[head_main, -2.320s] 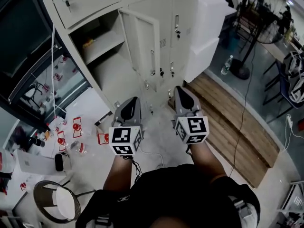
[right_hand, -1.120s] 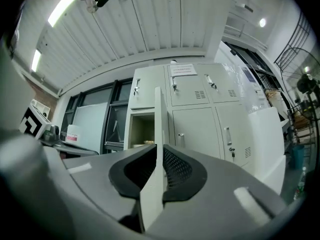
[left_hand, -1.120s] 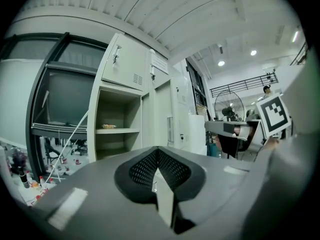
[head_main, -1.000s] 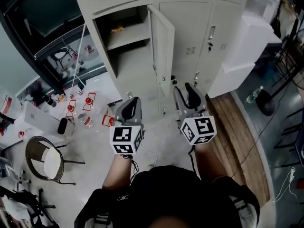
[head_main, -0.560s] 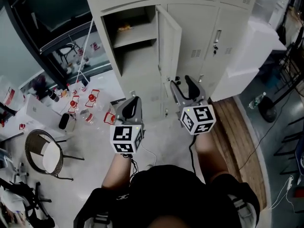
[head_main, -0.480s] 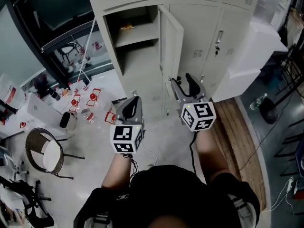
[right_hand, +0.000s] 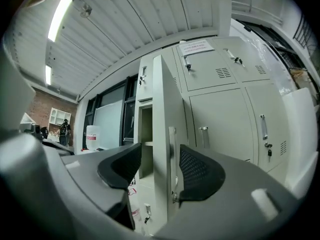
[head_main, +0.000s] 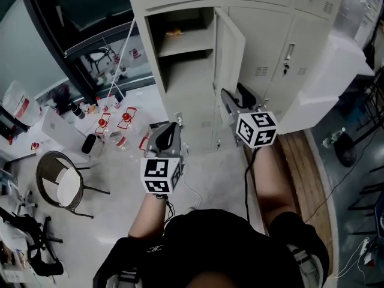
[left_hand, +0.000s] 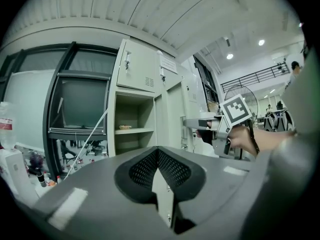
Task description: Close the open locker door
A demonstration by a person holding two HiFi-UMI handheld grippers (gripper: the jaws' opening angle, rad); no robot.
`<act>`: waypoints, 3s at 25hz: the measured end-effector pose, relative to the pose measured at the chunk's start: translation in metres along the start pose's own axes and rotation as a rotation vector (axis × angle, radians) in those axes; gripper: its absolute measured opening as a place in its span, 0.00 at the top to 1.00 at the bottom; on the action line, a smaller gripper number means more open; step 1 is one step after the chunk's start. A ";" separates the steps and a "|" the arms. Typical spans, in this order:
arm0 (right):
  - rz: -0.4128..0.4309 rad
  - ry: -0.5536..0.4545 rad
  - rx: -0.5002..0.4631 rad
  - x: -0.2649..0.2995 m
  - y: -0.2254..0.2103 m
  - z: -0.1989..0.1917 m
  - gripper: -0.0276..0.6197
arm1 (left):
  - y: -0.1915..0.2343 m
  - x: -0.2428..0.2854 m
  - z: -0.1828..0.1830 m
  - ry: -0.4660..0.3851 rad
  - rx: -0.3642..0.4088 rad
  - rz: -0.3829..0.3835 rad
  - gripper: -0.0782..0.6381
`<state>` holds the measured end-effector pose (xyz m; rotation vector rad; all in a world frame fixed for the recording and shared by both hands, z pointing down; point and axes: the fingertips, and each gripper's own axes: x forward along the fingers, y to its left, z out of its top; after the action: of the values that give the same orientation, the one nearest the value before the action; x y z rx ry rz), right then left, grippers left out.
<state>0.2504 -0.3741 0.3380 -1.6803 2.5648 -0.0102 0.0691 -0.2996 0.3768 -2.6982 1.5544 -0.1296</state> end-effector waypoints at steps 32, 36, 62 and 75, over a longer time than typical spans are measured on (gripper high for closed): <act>0.159 0.064 -0.043 0.088 0.086 -0.009 0.73 | 0.087 -0.051 -0.023 0.036 -0.029 0.192 0.89; 0.162 0.069 -0.055 0.105 0.099 -0.010 0.73 | 0.104 -0.057 -0.026 0.033 -0.038 0.218 0.89; 0.086 0.085 -0.053 0.239 0.129 -0.019 0.75 | 0.187 -0.075 -0.028 0.018 -0.023 0.343 0.89; 0.008 0.086 -0.068 0.281 0.123 -0.018 0.75 | 0.215 -0.087 -0.027 0.022 -0.019 0.401 0.89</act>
<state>0.0254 -0.5826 0.3334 -1.7291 2.6637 0.0060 -0.1619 -0.3314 0.3846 -2.3417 2.0692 -0.1348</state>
